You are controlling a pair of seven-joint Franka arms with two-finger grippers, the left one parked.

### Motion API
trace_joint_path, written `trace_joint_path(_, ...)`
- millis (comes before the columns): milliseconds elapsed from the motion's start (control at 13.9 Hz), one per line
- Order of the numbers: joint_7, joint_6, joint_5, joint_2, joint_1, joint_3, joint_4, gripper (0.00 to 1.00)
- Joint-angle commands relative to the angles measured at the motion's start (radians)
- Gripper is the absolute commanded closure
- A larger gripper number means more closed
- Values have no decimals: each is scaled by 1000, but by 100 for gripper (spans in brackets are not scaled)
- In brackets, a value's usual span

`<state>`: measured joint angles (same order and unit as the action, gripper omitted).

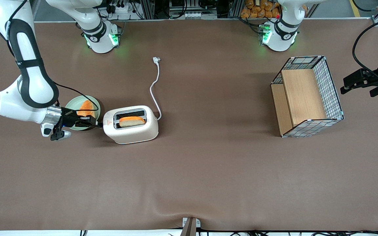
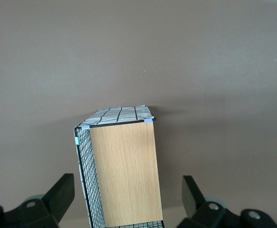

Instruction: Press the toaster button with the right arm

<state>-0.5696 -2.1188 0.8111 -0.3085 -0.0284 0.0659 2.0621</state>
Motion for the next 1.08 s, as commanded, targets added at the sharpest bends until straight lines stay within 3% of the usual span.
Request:
trace_joint_path(0, -50, -30, 36, -29, -7, 3, -10, 100)
trace_joint_path(1005, -56, -99, 56, -70, -22, 3, 4, 100)
